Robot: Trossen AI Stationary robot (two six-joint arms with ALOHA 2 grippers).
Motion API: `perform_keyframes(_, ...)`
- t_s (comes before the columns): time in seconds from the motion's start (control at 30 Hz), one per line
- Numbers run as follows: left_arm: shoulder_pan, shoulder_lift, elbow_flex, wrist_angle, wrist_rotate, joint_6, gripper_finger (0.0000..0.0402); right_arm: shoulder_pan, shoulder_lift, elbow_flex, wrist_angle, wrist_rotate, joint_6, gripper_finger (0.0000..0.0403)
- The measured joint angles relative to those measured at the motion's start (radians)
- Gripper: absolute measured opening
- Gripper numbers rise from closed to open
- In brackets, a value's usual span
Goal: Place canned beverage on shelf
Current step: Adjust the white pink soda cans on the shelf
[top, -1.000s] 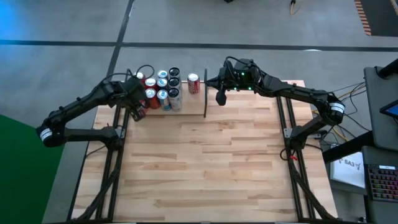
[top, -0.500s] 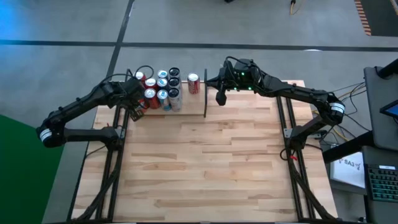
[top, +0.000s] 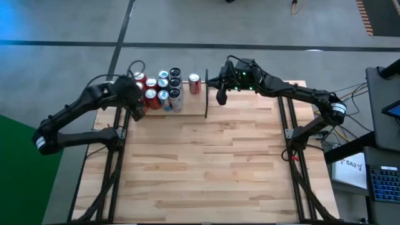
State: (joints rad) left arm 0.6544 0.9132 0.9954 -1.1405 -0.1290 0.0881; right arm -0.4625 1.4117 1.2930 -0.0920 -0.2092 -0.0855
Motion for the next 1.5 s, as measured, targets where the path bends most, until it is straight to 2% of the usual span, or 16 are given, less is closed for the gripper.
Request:
perform_keyframes(0.17, -0.002, -0.12, -0.002, 0.178, 0.077, -0.005, 0.0, 0.0, 0.034, 0.061, -0.013, -0.001, 0.02, 0.0009)
perform_keyframes(0.27, -0.01, -0.194, -0.025, 0.346, 0.115, -0.037, 0.0, 0.0, 0.076, 0.114, -0.038, -0.001, 0.024, 0.0009)
perform_keyframes(0.47, -0.035, -0.311, -0.164, 0.671, 0.163, -0.083, 0.0, 0.0, 0.203, 0.262, -0.107, 0.0, 0.047, 0.0009)
perform_keyframes(0.73, -0.039, -0.349, -0.344, 0.944, 0.168, -0.071, 0.0, 0.0, 0.371, 0.483, -0.242, 0.011, 0.149, 0.0009)
perform_keyframes(0.97, -0.038, -0.35, -0.385, 0.999, 0.168, -0.011, 0.0, 0.0, 0.496, 0.66, -0.438, 0.161, 0.227, 0.0009)
perform_keyframes(1.1, -0.038, -0.35, -0.372, 1.001, 0.168, 0.015, 0.0, 0.0, 0.563, 0.731, -0.487, 0.185, 0.266, 0.0009)
perform_keyframes(1.27, -0.038, -0.353, -0.363, 1.0, 0.166, 0.05, 0.0, 0.0, 0.619, 0.769, -0.501, 0.189, 0.299, 0.0009)
perform_keyframes(1.5, -0.037, -0.353, -0.359, 1.001, 0.166, 0.068, 0.0, 0.0, 0.633, 0.775, -0.51, 0.294, 0.298, 0.0009)
